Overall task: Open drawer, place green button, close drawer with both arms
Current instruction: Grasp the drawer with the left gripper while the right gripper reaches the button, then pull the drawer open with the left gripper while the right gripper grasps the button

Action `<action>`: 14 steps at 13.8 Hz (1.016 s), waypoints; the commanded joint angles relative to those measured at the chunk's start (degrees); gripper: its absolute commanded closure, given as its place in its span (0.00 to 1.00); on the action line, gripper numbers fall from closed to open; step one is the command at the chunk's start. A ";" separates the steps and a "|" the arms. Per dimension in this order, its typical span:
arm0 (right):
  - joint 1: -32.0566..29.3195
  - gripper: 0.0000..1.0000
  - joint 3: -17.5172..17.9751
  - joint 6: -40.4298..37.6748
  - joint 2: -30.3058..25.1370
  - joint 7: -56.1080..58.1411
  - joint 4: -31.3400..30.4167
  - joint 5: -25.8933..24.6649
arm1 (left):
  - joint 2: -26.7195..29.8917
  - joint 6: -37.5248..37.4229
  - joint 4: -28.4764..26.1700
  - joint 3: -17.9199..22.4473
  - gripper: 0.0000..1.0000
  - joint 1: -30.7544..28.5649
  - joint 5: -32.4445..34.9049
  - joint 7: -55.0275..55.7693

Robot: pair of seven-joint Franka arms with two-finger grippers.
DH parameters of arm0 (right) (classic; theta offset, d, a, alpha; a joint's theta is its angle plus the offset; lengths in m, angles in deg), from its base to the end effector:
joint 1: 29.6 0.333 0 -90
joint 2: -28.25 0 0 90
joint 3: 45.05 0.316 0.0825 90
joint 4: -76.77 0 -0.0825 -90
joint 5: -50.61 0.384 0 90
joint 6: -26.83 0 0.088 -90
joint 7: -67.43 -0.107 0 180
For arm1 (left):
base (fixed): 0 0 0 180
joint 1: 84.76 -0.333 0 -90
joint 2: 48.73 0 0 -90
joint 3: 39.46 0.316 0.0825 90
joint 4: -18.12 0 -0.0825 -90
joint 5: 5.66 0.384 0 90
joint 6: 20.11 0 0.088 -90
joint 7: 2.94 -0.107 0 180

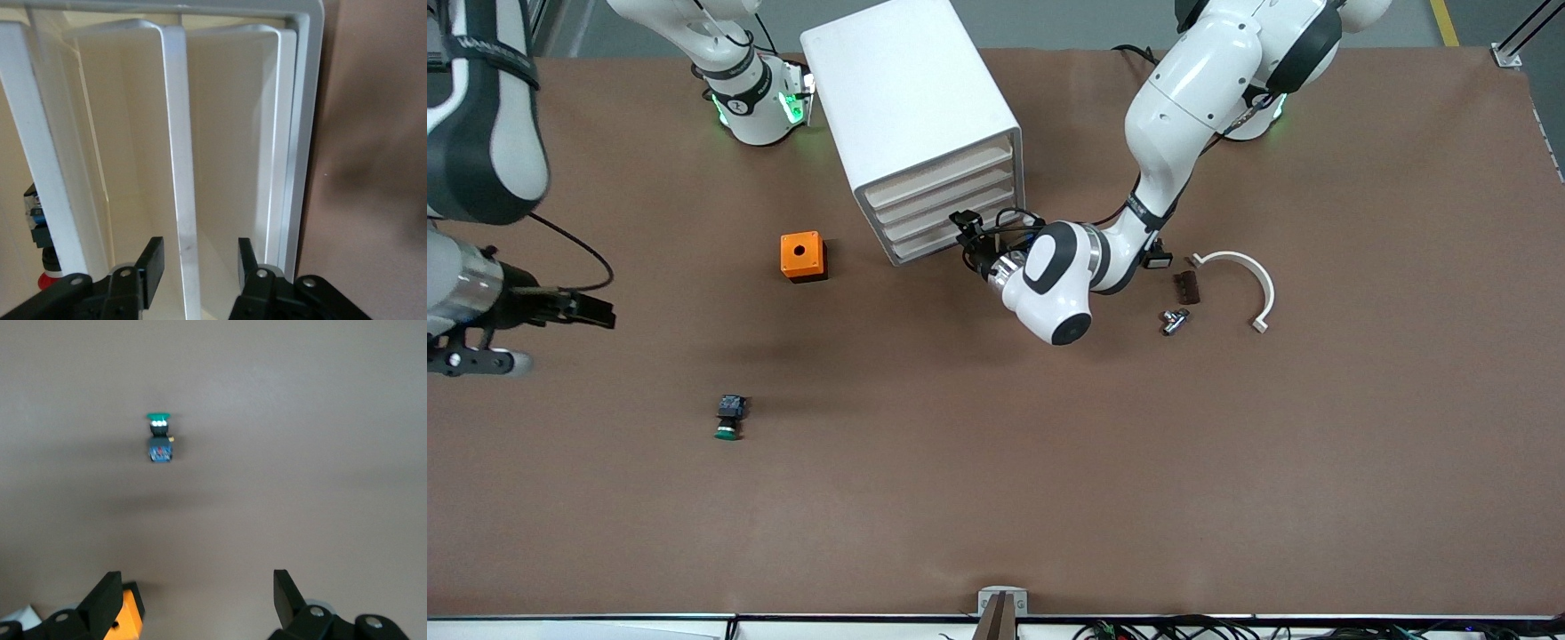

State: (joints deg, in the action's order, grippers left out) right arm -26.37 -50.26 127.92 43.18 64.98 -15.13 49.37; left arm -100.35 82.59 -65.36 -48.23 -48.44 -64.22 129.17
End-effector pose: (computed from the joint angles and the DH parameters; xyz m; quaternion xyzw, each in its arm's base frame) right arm 0.6290 -0.0185 0.4703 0.9979 -0.0350 -0.0495 0.0225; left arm 0.4406 -0.5204 0.1559 -0.4158 -0.7305 0.4911 0.2288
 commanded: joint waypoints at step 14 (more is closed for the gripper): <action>3.97 0.00 0.11 36.52 15.55 -13.20 -11.89 3.27 | -1.47 -0.92 2.79 0.51 0.99 -2.47 0.63 -1.59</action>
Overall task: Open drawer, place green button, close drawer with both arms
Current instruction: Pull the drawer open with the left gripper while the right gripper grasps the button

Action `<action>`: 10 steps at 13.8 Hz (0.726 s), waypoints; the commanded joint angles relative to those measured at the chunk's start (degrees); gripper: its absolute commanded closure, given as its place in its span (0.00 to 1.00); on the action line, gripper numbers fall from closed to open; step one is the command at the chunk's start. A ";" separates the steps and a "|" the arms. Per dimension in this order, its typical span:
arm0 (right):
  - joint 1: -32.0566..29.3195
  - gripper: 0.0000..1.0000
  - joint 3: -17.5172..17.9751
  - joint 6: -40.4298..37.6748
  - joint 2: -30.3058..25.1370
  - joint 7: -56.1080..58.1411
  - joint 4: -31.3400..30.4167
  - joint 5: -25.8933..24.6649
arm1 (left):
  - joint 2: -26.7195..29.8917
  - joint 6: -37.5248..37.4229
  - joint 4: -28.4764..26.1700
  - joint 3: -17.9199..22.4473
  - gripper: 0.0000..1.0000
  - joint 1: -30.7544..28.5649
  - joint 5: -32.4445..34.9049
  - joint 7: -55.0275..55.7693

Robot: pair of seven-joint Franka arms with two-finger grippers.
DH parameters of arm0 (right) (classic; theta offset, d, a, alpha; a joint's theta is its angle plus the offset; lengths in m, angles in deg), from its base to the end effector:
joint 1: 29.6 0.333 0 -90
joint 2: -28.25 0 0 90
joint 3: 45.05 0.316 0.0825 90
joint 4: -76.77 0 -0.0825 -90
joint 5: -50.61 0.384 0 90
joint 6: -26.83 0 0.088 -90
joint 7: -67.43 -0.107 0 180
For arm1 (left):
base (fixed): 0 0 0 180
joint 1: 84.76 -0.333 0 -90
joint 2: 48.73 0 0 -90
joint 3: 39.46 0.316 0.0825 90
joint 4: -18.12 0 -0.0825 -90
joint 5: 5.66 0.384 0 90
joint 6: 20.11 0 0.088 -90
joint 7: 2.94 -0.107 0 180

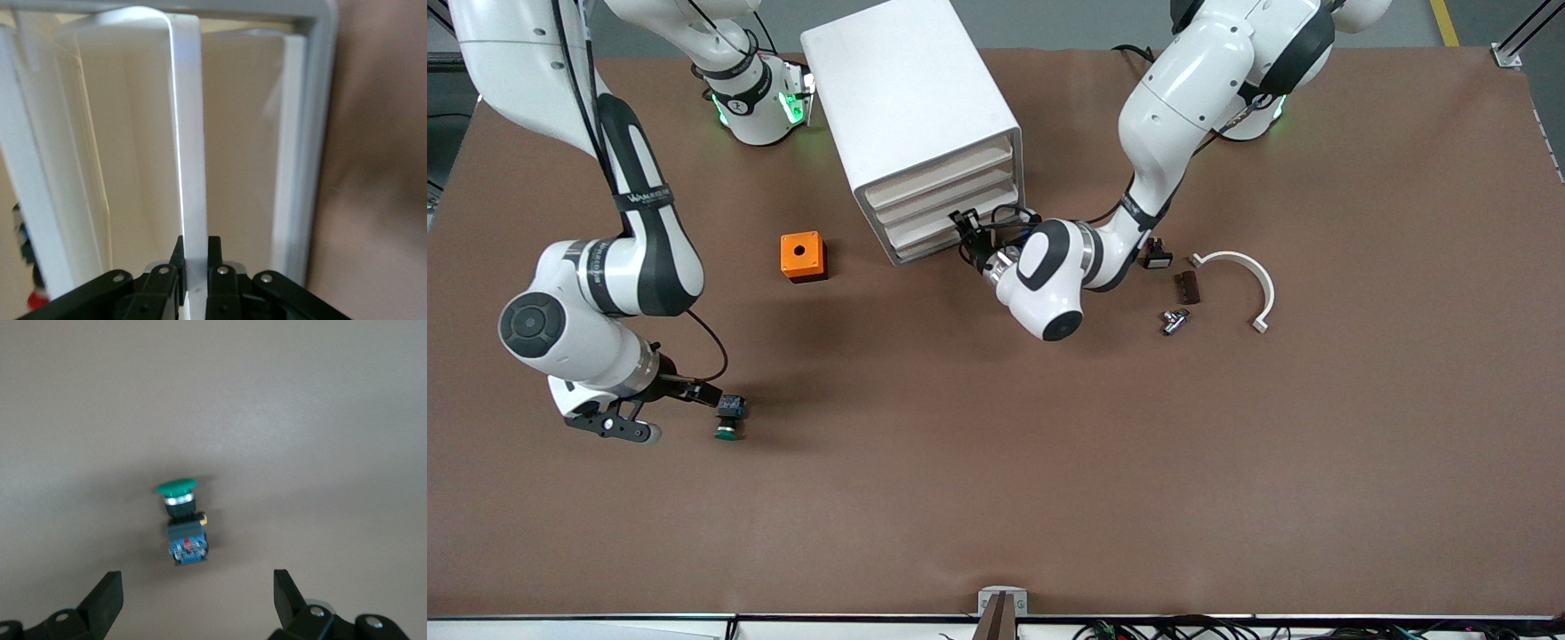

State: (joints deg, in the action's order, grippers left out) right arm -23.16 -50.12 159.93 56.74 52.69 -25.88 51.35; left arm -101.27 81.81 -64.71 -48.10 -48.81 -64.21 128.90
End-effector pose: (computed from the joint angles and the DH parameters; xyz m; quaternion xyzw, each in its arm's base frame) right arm 0.6581 0.0207 0.2781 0.9931 -0.1150 0.0202 0.0135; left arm 0.4437 -0.5170 0.1496 -0.4140 -0.7283 0.4939 0.2328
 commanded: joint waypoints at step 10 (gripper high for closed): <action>1.65 0.00 -0.03 10.34 8.07 -0.29 -1.50 1.28 | -0.73 0.65 4.96 3.98 0.89 -5.97 1.33 -10.90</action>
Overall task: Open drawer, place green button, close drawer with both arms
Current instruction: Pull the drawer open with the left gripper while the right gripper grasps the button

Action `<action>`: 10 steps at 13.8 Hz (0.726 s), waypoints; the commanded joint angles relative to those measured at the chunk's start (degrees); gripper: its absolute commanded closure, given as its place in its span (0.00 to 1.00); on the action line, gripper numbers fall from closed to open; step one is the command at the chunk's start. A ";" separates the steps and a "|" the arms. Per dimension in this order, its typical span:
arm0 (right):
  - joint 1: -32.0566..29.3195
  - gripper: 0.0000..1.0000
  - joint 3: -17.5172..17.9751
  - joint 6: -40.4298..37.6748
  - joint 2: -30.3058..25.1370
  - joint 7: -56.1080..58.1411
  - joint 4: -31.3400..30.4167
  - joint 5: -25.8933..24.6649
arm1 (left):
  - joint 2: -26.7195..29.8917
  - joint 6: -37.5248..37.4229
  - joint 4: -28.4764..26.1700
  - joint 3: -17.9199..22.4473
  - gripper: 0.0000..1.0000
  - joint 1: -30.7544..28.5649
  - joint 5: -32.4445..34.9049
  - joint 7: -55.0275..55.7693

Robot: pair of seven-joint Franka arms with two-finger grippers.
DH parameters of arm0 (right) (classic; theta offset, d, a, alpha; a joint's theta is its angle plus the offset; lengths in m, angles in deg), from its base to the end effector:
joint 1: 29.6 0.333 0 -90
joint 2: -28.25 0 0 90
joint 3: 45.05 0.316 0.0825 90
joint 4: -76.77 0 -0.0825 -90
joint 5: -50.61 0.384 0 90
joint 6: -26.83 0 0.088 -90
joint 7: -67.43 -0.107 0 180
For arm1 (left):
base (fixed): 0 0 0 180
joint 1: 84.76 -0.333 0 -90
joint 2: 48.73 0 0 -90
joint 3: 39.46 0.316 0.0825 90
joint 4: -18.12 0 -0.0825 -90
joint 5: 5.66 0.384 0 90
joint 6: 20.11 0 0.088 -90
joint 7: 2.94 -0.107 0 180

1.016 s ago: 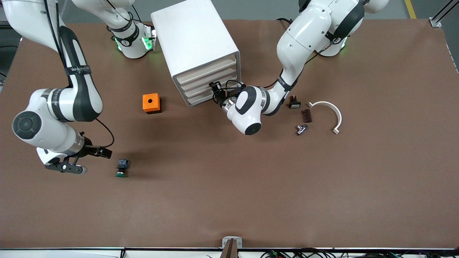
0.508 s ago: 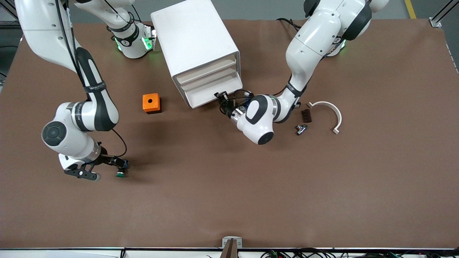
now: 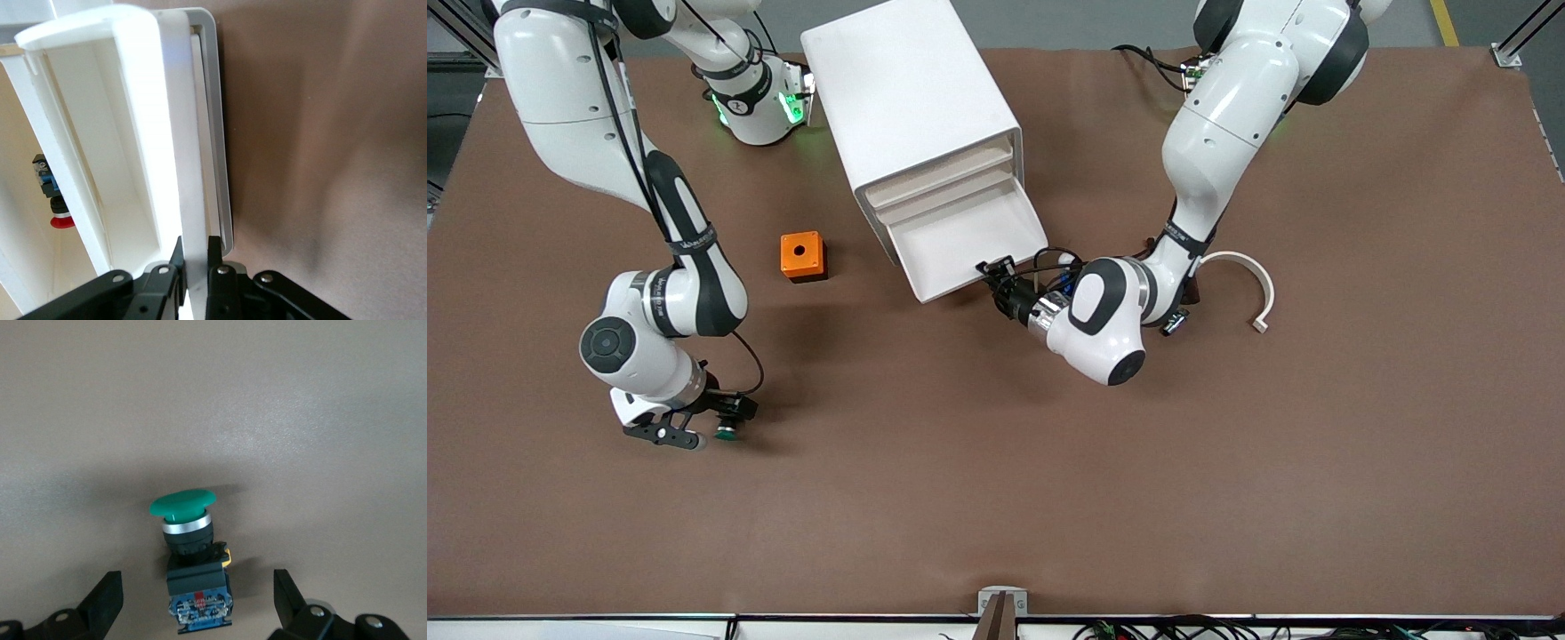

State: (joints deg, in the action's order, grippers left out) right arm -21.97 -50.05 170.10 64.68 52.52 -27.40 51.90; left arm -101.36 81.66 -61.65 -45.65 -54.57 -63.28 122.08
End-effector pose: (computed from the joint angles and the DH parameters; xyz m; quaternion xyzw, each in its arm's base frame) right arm 0.6538 0.0337 0.1925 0.9938 -0.1066 0.0272 0.0148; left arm 0.5225 -0.4582 0.1630 -0.4298 -0.7359 0.5011 0.1505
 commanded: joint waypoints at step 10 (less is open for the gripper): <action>0.28 0.25 -0.09 0.34 1.01 1.29 0.29 0.73 | 0.24 0.18 3.39 3.99 0.01 -2.50 5.30 -8.22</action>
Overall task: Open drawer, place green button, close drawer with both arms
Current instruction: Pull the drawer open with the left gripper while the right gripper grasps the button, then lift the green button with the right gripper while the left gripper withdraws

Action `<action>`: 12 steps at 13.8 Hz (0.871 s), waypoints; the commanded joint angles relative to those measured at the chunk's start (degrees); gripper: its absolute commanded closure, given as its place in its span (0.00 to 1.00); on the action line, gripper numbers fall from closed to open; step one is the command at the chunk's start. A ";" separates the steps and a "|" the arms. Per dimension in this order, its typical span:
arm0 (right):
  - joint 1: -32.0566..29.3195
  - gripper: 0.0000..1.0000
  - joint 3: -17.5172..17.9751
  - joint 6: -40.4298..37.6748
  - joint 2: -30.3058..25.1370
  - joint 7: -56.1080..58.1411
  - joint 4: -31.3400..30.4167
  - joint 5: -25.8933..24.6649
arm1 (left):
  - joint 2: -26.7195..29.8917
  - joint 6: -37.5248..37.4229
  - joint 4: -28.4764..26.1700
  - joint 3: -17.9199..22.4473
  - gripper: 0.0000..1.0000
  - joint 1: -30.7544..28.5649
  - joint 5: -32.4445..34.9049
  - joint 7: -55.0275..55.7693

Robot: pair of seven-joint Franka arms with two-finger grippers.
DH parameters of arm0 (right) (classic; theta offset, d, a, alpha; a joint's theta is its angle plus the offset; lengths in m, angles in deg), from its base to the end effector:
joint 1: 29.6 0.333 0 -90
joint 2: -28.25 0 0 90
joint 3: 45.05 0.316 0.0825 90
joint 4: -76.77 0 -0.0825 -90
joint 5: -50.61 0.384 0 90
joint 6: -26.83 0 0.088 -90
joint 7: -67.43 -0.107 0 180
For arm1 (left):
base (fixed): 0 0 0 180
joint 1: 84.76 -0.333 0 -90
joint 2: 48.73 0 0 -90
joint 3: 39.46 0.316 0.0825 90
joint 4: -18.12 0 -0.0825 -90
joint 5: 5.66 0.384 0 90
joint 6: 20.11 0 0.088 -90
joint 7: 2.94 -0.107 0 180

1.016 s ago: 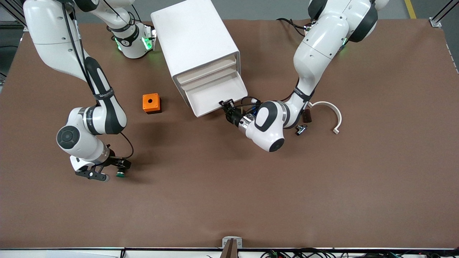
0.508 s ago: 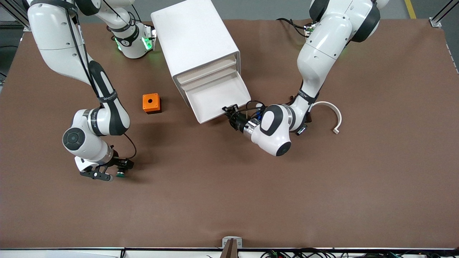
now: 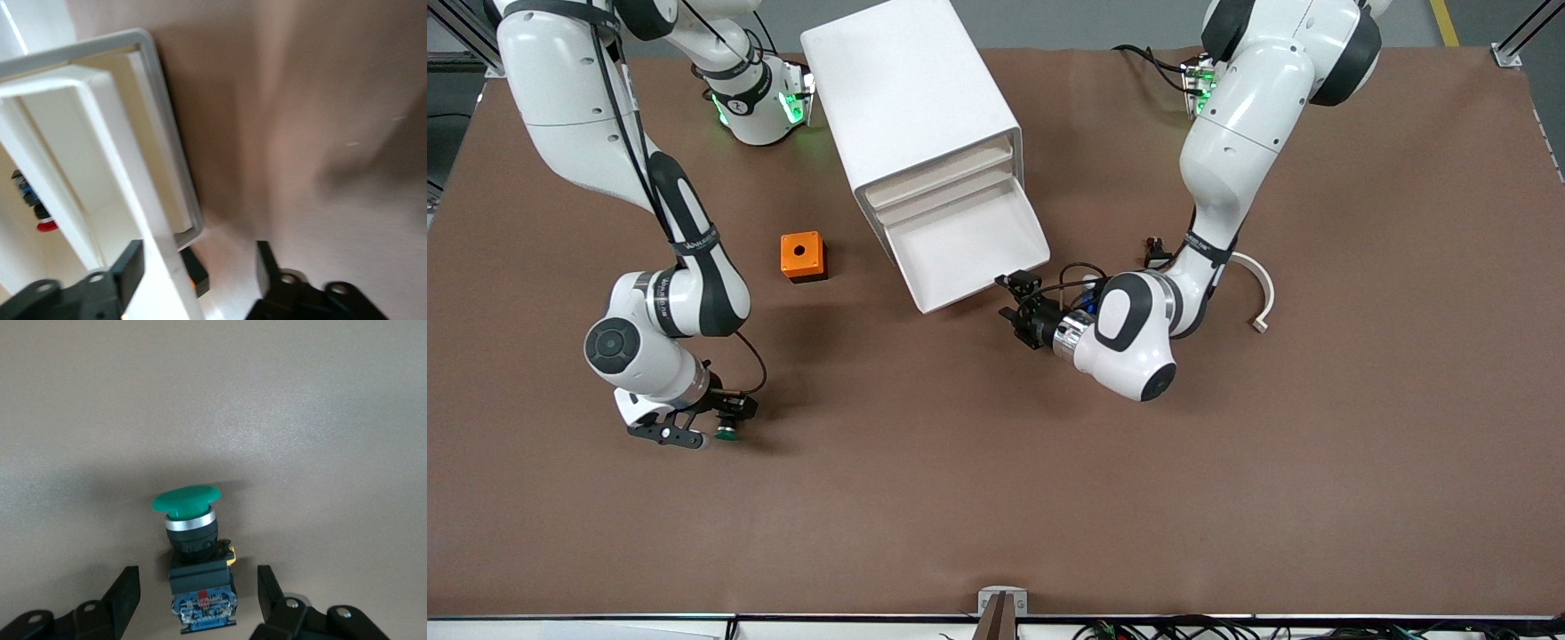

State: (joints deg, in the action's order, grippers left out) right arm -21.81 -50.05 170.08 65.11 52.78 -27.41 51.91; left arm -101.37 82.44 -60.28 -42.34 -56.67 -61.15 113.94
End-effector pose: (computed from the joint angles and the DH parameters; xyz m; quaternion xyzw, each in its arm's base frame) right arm 0.6526 0.0354 0.1875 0.9943 -0.1030 0.0232 0.0157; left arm 0.5651 -0.4130 0.1645 -0.4745 -0.7338 0.4780 0.0885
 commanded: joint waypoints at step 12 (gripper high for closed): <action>2.23 1.00 -0.01 -6.56 -4.14 -2.64 0.56 1.17 | 10.44 -0.69 5.89 2.08 0.01 -13.23 29.28 -4.28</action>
State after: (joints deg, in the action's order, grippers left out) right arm -21.24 -49.93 168.13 64.71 52.54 -26.74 52.03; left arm -94.57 82.17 -53.11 -40.89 -69.59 -34.57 111.86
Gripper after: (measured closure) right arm 0.586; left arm 0.009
